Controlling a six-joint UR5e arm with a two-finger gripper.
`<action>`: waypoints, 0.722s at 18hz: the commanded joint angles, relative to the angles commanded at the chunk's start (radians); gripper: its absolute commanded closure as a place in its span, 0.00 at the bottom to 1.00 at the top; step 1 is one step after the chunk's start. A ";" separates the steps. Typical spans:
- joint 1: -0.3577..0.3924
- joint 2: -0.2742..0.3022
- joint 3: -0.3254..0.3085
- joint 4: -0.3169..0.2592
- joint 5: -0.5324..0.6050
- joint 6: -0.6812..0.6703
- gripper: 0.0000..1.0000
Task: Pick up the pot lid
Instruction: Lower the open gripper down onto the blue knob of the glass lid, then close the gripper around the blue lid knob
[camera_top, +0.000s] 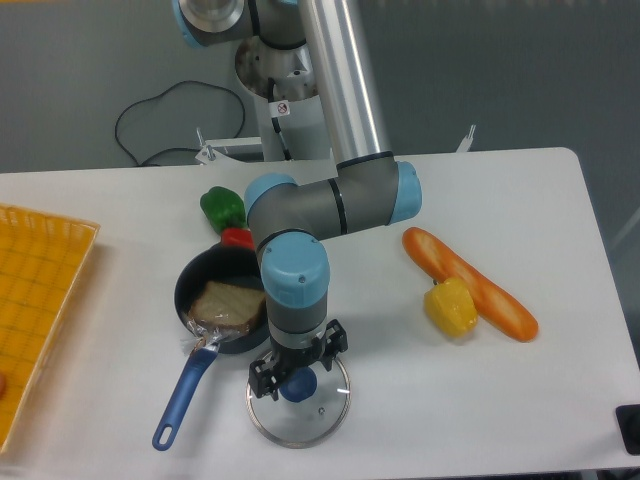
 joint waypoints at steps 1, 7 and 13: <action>0.000 0.000 0.000 0.000 0.000 0.000 0.00; 0.000 -0.009 -0.005 0.000 0.000 0.003 0.00; 0.000 -0.015 0.002 0.003 -0.002 0.005 0.00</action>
